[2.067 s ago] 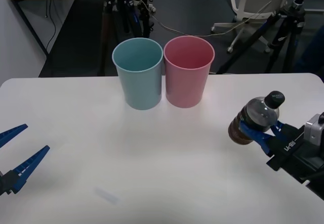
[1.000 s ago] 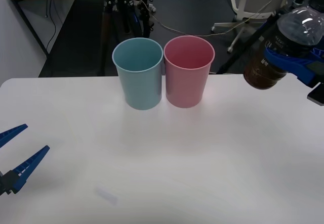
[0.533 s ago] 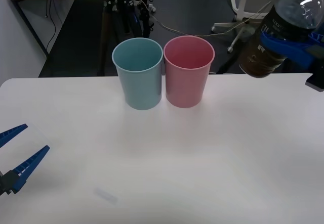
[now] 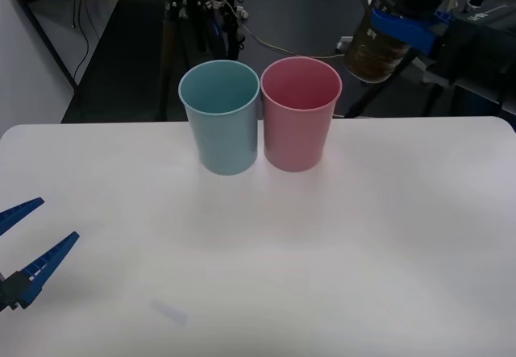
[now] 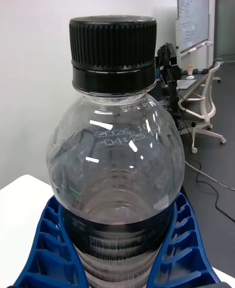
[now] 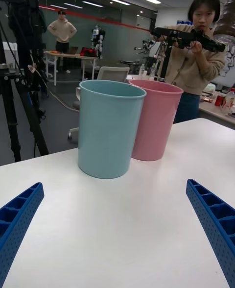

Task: Grasp the object on the table and drop it into the matching bin: aluminum can to the light blue bin, PET bottle to the pink bin.

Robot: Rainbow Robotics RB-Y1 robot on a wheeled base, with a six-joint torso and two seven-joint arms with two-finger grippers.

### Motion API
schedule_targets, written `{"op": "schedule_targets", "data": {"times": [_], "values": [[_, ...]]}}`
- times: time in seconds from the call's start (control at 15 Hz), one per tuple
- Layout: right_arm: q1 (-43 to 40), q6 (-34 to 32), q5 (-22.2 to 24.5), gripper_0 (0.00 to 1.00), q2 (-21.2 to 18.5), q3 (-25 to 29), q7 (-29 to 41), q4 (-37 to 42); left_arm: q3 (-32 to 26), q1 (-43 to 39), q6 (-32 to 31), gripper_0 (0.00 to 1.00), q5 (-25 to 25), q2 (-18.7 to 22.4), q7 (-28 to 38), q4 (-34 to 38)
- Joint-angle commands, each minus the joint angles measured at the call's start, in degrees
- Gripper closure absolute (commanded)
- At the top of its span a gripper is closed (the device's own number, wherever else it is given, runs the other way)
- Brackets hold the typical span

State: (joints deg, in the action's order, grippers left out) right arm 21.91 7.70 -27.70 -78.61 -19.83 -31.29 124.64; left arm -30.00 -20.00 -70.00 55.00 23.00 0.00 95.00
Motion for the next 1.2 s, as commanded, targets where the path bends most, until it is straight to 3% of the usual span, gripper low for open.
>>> {"op": "schedule_targets", "data": {"times": [0.07, 0.47, 0.67, 1.2], "values": [[9.47, 1.80, 0.01, 1.00, 3.20, -7.85, -0.44, -5.11, 0.00, 0.00, 0.00, 0.00, 0.00, 0.00, 0.00, 0.00], [25.64, 2.15, 0.80, 1.00, 12.08, -20.86, -2.29, -17.94, 0.00, 0.00, 0.00, 0.00, 0.00, 0.00, 0.00, 0.00], [29.24, 2.15, 2.47, 1.00, 15.94, -23.85, -3.69, -22.95, 0.00, 0.00, 0.00, 0.00, 0.00, 0.00, 0.00, 0.00], [32.05, 2.06, 7.75, 1.00, 20.95, -26.40, -8.17, -30.51, 0.00, 0.00, 0.00, 0.00, 0.00, 0.00, 0.00, 0.00]]}}
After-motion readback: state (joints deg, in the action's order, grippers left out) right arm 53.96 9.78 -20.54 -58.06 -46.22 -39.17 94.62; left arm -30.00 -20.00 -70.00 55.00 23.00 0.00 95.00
